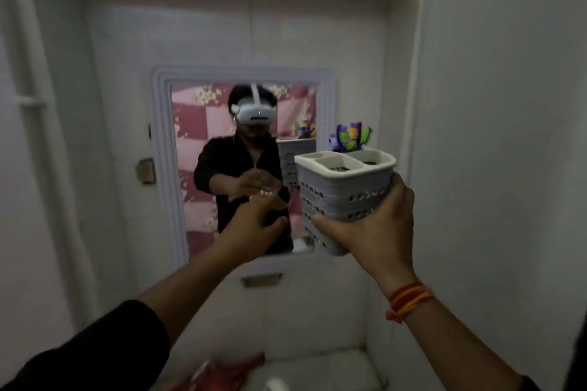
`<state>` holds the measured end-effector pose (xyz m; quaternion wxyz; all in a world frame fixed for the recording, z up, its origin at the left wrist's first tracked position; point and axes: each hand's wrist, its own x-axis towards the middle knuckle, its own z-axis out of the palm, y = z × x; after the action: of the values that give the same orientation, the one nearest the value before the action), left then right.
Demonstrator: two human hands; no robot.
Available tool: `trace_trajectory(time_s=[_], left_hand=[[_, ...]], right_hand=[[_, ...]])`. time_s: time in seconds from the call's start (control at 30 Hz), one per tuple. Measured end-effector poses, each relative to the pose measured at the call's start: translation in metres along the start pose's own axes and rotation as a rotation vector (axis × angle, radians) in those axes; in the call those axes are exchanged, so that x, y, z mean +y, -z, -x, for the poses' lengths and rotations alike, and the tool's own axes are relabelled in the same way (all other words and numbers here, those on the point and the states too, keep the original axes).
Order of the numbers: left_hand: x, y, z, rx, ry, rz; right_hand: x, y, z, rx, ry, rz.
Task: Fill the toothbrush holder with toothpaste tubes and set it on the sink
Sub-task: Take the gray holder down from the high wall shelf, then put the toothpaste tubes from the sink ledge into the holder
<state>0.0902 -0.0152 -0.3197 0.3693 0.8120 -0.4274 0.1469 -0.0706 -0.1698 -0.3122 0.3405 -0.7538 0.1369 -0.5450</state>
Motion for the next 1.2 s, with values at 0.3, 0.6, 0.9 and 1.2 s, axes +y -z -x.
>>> trace_trajectory(time_s=[0.3,0.6,0.9,1.2], left_hand=[[-0.101,-0.11,0.088,-0.468,0.247,-0.143],[-0.157,-0.186,0.108,-0.869,0.326,-0.289],[-0.173,-0.232,0.109,-1.132,0.282,-0.364],[-0.174,-0.254,0.118,-1.099,0.14,-0.336]], right_hand=[[0.131,-0.036,0.145,-0.077,-0.204,0.182],[0.21,-0.058,0.255,-0.261,-0.468,0.254],[0.234,-0.067,0.316,-0.363,-0.591,0.242],[0.251,-0.068,0.32,-0.347,-0.618,-0.093]])
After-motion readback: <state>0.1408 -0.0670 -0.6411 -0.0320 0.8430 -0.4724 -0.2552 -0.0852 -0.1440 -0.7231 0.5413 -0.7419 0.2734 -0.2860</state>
